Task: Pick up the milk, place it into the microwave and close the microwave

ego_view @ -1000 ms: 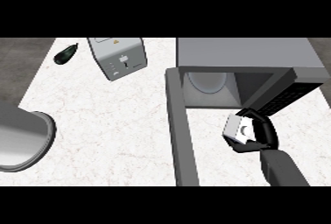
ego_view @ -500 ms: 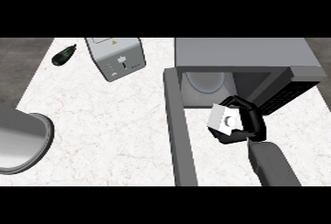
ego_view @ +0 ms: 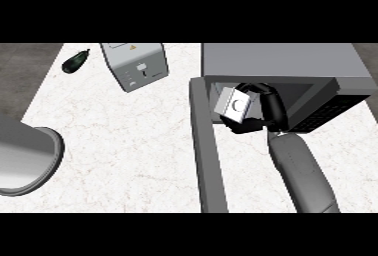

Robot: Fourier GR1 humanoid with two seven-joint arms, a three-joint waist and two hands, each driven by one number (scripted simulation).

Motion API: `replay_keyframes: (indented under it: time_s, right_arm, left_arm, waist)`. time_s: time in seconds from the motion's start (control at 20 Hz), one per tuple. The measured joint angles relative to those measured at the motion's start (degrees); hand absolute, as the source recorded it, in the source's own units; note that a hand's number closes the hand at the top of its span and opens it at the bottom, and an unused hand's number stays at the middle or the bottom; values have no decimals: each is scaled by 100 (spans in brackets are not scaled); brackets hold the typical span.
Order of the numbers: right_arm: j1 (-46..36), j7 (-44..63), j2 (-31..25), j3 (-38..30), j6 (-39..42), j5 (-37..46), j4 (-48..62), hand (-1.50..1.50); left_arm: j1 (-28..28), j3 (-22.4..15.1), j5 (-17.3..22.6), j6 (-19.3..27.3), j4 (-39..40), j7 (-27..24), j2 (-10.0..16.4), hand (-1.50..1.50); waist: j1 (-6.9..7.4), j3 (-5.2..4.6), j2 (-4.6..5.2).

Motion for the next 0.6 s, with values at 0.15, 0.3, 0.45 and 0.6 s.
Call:
replay_keyframes:
  time_s: [0.15, 0.3, 0.45, 0.6]
  right_arm:
    - [-486, 138, -41, -8, -277, 278, 510, 150]
    - [-956, 141, -39, -89, -542, 452, 1116, 150]
    - [-1419, 139, -108, -179, -794, 620, 1754, 150]
    - [-1788, -9, -169, -276, -1082, 779, 2359, 150]
  left_arm:
    - [-55, 16, 30, -47, 13, 11, -3, -150]
    - [-175, 141, 172, -15, 51, 101, 167, -150]
    - [-182, 129, 166, -73, 70, 97, 132, -150]
    - [-217, 100, 183, -92, 46, 158, 139, -150]
  waist:
    - [25, 12, 26]
    - [38, 35, 52]
    - [101, 47, 83]
    - [154, 34, 92]
